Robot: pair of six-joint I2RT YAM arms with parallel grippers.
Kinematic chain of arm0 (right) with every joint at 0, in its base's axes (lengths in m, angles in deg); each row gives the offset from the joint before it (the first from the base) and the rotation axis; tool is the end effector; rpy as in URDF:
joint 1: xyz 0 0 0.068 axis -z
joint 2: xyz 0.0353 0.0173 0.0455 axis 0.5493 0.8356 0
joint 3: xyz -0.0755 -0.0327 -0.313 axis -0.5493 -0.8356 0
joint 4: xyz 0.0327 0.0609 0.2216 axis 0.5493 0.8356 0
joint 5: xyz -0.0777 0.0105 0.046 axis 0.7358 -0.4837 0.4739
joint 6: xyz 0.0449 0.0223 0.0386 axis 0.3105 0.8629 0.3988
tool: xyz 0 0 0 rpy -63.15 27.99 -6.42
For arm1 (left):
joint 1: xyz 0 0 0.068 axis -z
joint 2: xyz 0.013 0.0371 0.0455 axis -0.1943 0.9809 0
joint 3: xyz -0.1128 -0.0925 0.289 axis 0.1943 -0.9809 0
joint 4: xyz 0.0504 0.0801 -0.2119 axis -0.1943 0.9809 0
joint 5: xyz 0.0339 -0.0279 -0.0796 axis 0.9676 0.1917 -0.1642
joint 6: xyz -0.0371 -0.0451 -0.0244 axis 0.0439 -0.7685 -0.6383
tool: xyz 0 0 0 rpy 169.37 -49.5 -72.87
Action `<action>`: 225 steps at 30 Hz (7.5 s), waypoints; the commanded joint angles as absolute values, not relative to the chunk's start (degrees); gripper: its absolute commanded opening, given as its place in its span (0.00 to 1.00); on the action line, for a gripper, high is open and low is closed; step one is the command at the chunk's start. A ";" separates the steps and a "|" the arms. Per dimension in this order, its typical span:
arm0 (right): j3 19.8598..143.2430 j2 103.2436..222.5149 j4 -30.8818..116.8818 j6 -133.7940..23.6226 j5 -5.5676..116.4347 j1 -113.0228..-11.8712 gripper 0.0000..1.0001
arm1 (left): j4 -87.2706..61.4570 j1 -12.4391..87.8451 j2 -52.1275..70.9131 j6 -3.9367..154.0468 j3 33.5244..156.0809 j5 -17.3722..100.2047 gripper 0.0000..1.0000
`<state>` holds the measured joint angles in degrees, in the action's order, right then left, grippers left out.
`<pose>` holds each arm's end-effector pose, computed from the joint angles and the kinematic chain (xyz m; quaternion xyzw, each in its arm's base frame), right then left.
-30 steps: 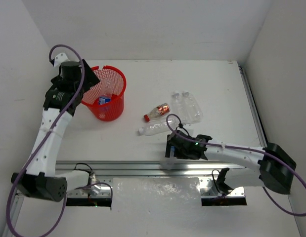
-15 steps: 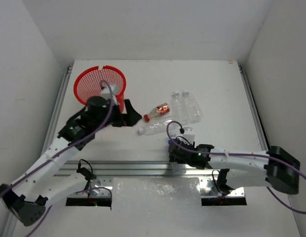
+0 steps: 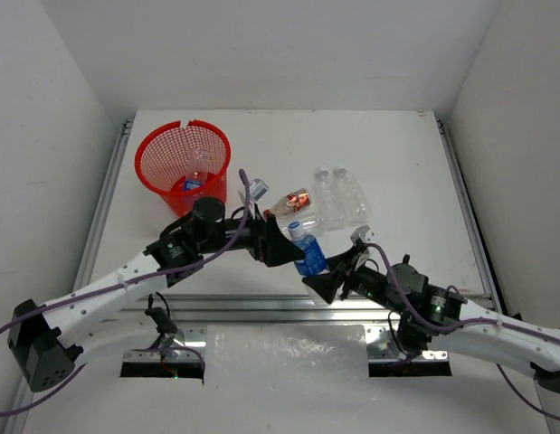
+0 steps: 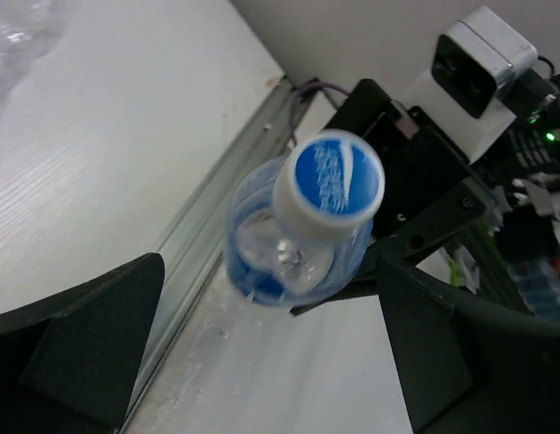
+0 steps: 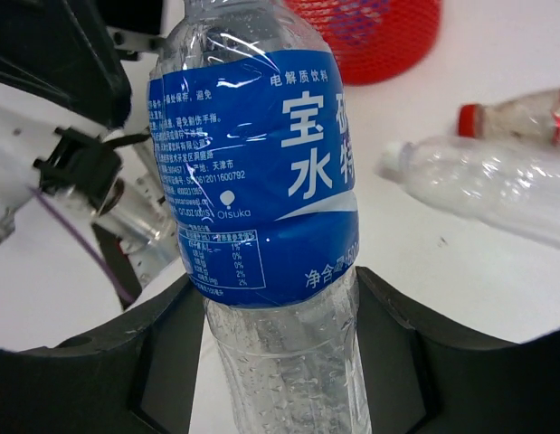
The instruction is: Put the plastic bottles in the bin
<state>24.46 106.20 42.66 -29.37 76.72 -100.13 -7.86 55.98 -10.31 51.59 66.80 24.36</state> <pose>0.0385 0.0607 0.2691 -0.1418 0.7291 0.4487 0.4969 0.1109 -0.1394 0.3614 0.1991 0.7572 -0.5162 0.3471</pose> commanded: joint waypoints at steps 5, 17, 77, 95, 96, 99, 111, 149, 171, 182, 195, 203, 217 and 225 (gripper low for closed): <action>31.49 115.36 36.43 -35.97 68.26 -100.29 0.12 | -22.76 59.80 -7.22 50.07 68.16 15.31 0.97; 33.77 114.93 47.33 -31.16 89.93 -100.29 0.99 | 9.70 59.20 -5.13 54.82 85.17 50.31 0.00; 81.77 191.40 74.05 -46.35 67.90 -42.03 0.81 | 26.99 17.18 -18.38 66.77 84.33 54.17 1.00; 59.74 147.22 53.86 -36.16 32.88 -45.35 0.25 | -4.52 40.29 -7.30 58.17 82.32 18.33 1.00; 58.92 145.10 52.44 -35.54 30.32 -46.67 0.25 | -8.04 40.73 -7.39 57.11 81.53 17.78 1.00; 58.04 138.77 51.20 -37.29 29.68 -56.14 0.25 | -20.63 43.18 -6.70 54.03 79.23 18.03 1.00; 59.70 136.29 51.54 -38.95 24.40 -64.96 0.26 | -20.38 48.47 -1.77 55.96 86.53 19.71 1.00; 45.47 134.52 61.57 -37.55 61.58 -66.02 0.99 | 27.78 22.28 22.58 61.50 120.46 72.71 0.84; 75.17 182.14 64.11 -47.49 64.30 -51.78 0.94 | 30.76 22.37 -19.25 65.45 92.69 62.16 1.00; 77.20 189.39 64.12 -46.44 70.02 -48.71 0.58 | 28.76 22.37 -17.77 67.65 90.22 49.69 1.00; 52.95 143.45 37.08 -37.14 17.46 -50.45 0.23 | 1.25 36.41 -8.63 58.78 89.87 15.23 1.00; 55.39 136.73 35.10 -34.39 10.96 -61.79 0.23 | -5.52 44.07 -4.49 58.60 90.75 19.18 1.00; 59.18 136.91 44.49 -38.26 21.04 -69.00 0.82 | -10.21 46.62 -5.10 58.93 90.39 16.35 0.05; 55.77 131.47 65.77 -35.36 72.27 -69.00 0.99 | 33.83 32.37 4.38 60.88 115.61 79.30 0.00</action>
<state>56.79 133.26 57.41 -36.80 50.04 -69.07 18.36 42.54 1.51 59.78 109.15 54.15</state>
